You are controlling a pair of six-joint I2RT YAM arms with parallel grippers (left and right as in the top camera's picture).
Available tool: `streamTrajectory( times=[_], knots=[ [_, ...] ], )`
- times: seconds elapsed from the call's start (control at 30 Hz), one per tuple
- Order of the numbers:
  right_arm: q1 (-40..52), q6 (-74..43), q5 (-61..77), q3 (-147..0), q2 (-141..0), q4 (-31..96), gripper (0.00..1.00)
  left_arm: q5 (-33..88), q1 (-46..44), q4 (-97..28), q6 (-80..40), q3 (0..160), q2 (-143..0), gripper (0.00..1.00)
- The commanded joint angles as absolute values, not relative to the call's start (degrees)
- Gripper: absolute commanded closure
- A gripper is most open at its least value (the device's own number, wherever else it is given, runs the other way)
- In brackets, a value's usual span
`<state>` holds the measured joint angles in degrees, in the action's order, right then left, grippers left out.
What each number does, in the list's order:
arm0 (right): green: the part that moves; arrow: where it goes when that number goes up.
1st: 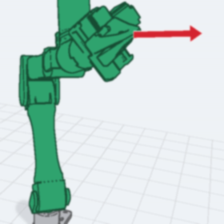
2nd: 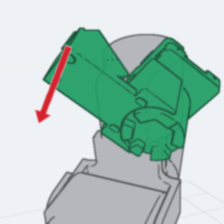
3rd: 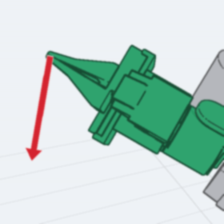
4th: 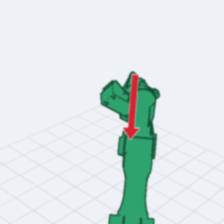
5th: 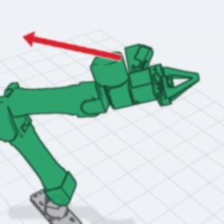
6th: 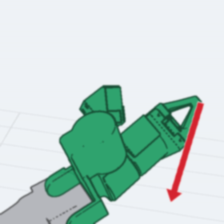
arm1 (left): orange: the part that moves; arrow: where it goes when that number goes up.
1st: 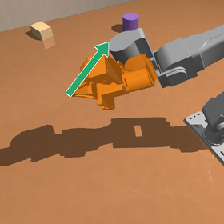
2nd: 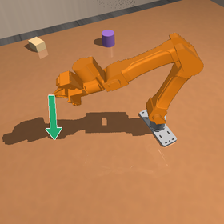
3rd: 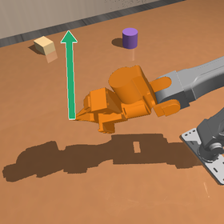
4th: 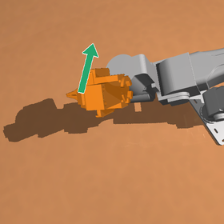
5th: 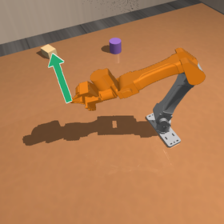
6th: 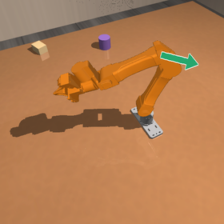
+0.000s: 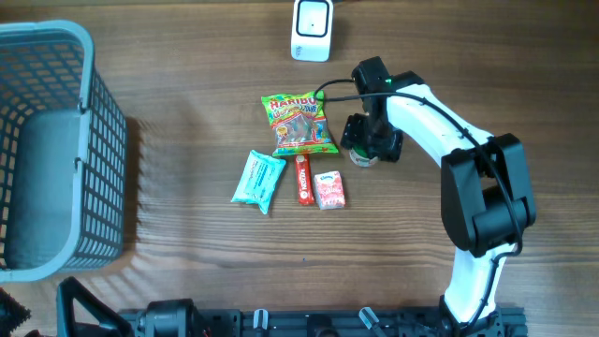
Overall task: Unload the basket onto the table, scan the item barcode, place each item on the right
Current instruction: 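Lift the jar with the right gripper and rotate it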
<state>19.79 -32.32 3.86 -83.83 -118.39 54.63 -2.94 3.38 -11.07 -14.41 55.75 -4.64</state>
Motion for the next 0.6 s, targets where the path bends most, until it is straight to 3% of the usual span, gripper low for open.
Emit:
streamTrajectory(
  times=[0.0, 0.07, 0.2, 0.27, 0.47, 0.57],
  knots=[
    [20.08, -12.19, 3.95, -85.62, -115.15, 56.64, 0.18, -2.48, 3.05, -10.87, -13.87, 55.44, -4.05, 0.0],
    [20.08, -6.7, 3.95, -87.85, -113.49, 58.24, 0.0, -2.48, 3.05, -10.9, -13.87, 55.44, -4.05, 0.0],
    [20.08, -4.95, 5.32, -95.22, -109.69, 62.76, 0.0, -2.48, 3.05, -10.9, -13.87, 55.44, -4.05, 0.0],
    [20.08, -10.52, 6.63, -98.3, -107.37, 65.67, 0.0, -2.57, 3.05, -10.9, -13.87, 55.44, -4.05, 0.0],
    [20.12, -65.14, 4.4, -98.24, -105.01, 77.58, 0.0, -3.77, 3.05, -10.92, -13.87, 55.44, -4.05, 0.0],
    [20.4, -84.36, 4.71, -93.76, -105.56, 76.49, 0.0, -3.77, 3.05, -10.9, -13.87, 55.44, -4.05, 0.0]
  ],
)
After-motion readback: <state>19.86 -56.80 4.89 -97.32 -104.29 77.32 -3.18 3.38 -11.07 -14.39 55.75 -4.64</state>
